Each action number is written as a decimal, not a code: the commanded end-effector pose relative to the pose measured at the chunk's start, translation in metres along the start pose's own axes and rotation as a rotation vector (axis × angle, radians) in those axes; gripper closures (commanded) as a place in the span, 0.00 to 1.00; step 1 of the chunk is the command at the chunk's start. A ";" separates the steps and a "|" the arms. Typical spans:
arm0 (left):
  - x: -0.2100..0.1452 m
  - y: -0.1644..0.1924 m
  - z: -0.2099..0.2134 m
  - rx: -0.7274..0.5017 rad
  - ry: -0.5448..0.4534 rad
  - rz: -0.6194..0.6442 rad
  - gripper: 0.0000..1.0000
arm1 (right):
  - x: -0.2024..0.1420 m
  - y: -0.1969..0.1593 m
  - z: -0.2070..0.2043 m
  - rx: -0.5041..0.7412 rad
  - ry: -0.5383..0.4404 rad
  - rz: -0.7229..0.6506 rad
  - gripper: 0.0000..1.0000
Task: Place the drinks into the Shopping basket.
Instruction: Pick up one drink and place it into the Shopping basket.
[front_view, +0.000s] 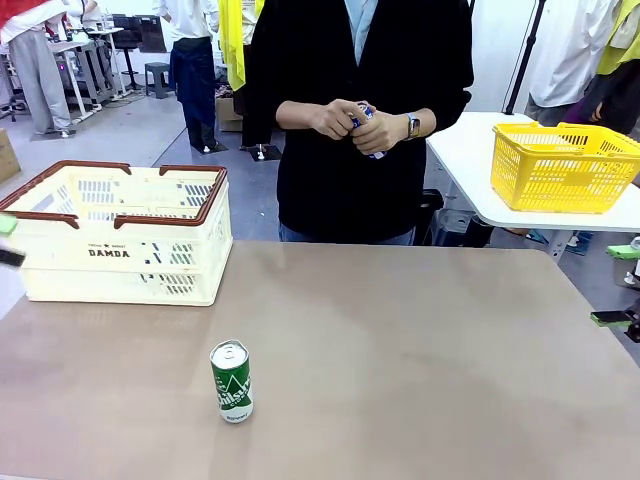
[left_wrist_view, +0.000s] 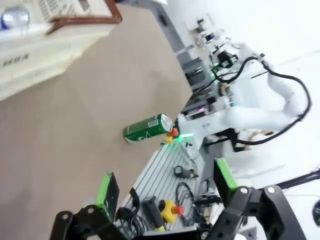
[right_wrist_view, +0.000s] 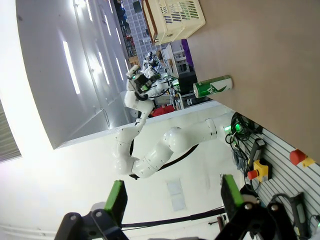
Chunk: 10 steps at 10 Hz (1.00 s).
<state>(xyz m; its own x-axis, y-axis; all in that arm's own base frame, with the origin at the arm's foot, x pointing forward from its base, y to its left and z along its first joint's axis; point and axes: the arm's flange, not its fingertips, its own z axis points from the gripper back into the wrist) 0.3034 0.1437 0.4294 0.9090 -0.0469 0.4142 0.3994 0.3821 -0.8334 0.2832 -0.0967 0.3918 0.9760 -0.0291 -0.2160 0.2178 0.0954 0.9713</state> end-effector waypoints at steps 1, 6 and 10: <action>0.014 0.026 -0.005 -0.019 -0.005 0.054 0.00 | -0.001 0.004 0.002 0.007 0.001 0.004 0.00; 0.000 0.000 0.000 0.000 0.000 0.000 0.00 | -0.001 0.004 0.002 0.007 0.001 0.004 0.00; 0.019 -0.038 -0.038 0.020 0.073 0.051 0.00 | -0.001 0.004 0.002 0.007 0.001 0.004 0.00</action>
<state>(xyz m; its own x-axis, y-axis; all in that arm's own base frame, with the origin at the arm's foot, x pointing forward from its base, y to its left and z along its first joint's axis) 0.3073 0.1308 0.4324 0.9152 -0.0812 0.3948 0.3929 0.3984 -0.8288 0.2832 -0.0968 0.3918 0.9760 -0.0293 -0.2160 0.2178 0.0956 0.9713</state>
